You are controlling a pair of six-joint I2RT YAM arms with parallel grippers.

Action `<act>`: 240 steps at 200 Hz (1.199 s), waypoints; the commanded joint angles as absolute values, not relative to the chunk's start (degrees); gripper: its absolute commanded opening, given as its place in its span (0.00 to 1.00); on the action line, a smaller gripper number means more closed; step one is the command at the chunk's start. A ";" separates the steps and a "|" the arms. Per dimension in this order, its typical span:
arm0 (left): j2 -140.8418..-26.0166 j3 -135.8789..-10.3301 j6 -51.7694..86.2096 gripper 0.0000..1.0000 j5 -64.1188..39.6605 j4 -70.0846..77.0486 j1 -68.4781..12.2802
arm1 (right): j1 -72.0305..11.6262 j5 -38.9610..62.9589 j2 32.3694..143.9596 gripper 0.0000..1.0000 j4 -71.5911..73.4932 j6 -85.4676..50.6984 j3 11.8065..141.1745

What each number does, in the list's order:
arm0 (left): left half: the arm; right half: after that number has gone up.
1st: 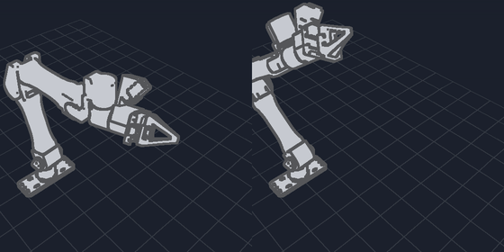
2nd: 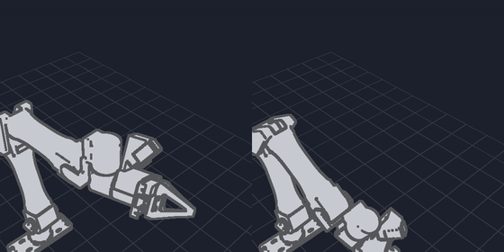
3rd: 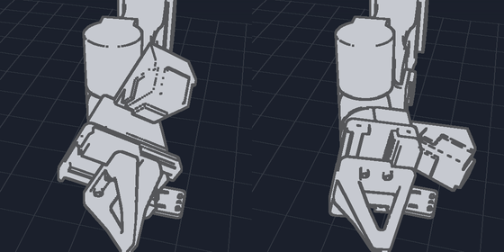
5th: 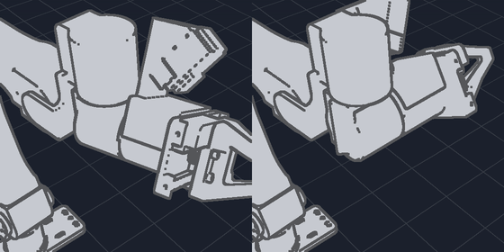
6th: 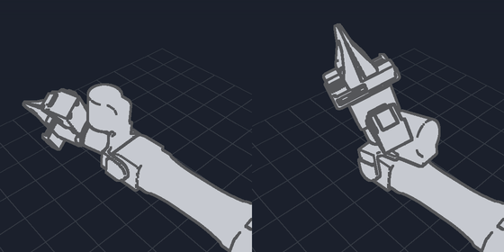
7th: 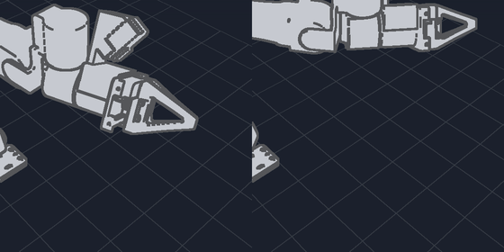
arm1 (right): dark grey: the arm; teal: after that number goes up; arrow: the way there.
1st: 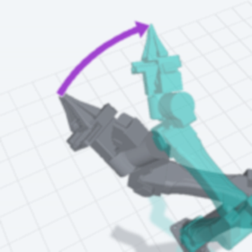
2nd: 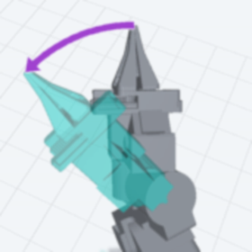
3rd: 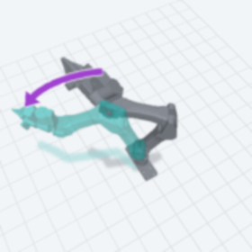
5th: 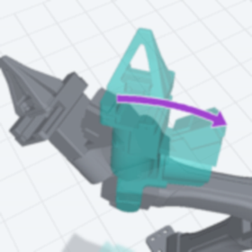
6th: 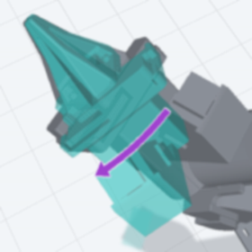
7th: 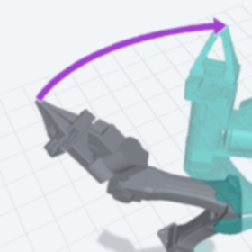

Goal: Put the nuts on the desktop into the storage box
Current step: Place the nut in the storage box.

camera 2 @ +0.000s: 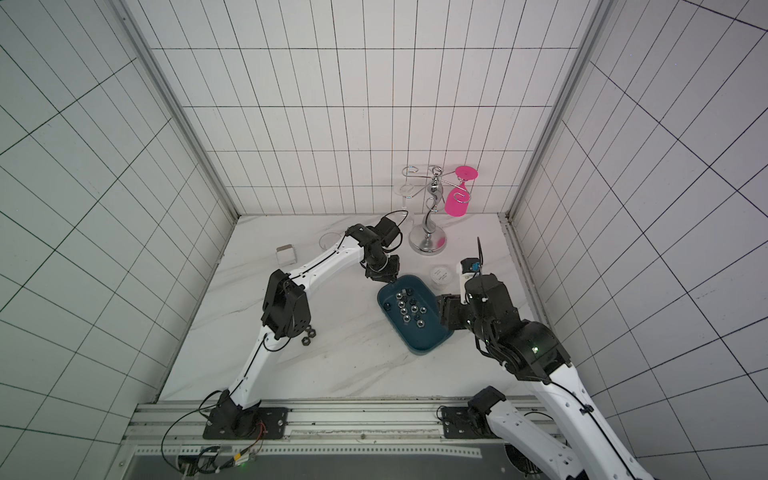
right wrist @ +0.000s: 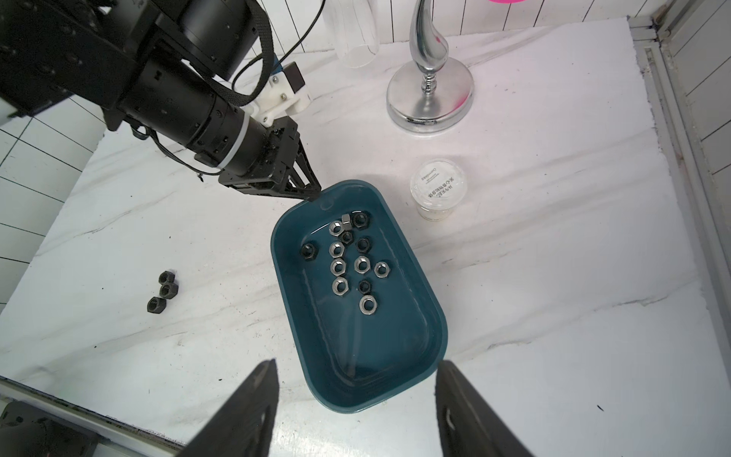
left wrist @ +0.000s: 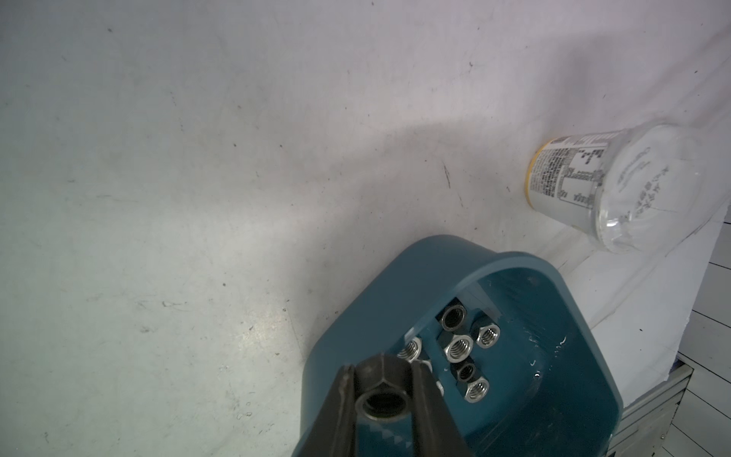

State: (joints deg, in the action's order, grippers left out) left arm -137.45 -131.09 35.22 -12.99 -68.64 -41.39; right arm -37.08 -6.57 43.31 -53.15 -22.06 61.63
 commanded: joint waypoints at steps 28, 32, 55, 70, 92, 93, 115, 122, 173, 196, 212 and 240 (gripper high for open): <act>-133.80 -128.16 35.66 0.00 -9.42 -69.61 -44.37 | -36.65 -8.57 41.75 0.65 -55.28 -23.25 61.61; -133.27 -127.89 35.75 0.00 -8.99 -69.34 -44.46 | -36.66 -8.65 41.62 0.66 -55.36 -23.29 61.61; -130.25 -126.25 36.15 0.00 -8.39 -68.09 -44.92 | -36.65 -8.88 41.22 0.66 -55.67 -23.15 61.61; -129.79 -125.92 35.91 0.00 -8.61 -68.84 -45.10 | -36.65 -8.88 41.10 0.66 -55.85 -23.12 61.61; -129.65 -124.74 35.42 0.00 -7.48 -69.53 -45.77 | -36.65 -8.88 40.82 0.66 -55.99 -23.12 61.35; -129.69 -124.68 35.38 0.00 -7.43 -69.53 -45.78 | -36.65 -8.88 40.76 0.66 -55.99 -23.16 61.35; -130.22 -123.34 35.20 0.01 -7.12 -69.17 -46.05 | -36.65 -8.70 40.32 0.66 -56.04 -23.38 61.02; -130.54 -123.27 35.12 0.02 -6.99 -69.17 -46.22 | -36.65 -8.61 40.23 0.66 -56.11 -23.46 61.00; -132.54 -121.76 35.23 0.13 -6.53 -68.19 -46.66 | -36.65 -8.53 39.41 0.66 -57.11 -23.67 60.22; -132.24 -120.87 35.34 0.26 -6.19 -67.29 -46.67 | -36.65 -8.61 39.15 0.66 -57.26 -23.82 59.94; -132.14 -120.93 35.29 0.28 -5.68 -67.07 -46.67 | -36.65 -8.61 39.10 0.66 -57.39 -23.82 59.85; -131.36 -121.15 35.16 0.31 -4.92 -66.41 -46.57 | -36.65 -8.44 39.01 0.67 -57.39 -23.91 59.76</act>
State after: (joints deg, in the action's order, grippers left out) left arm -131.31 -121.14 35.53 -6.50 -68.23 -46.41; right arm -37.08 -7.92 39.48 -56.82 -23.22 60.62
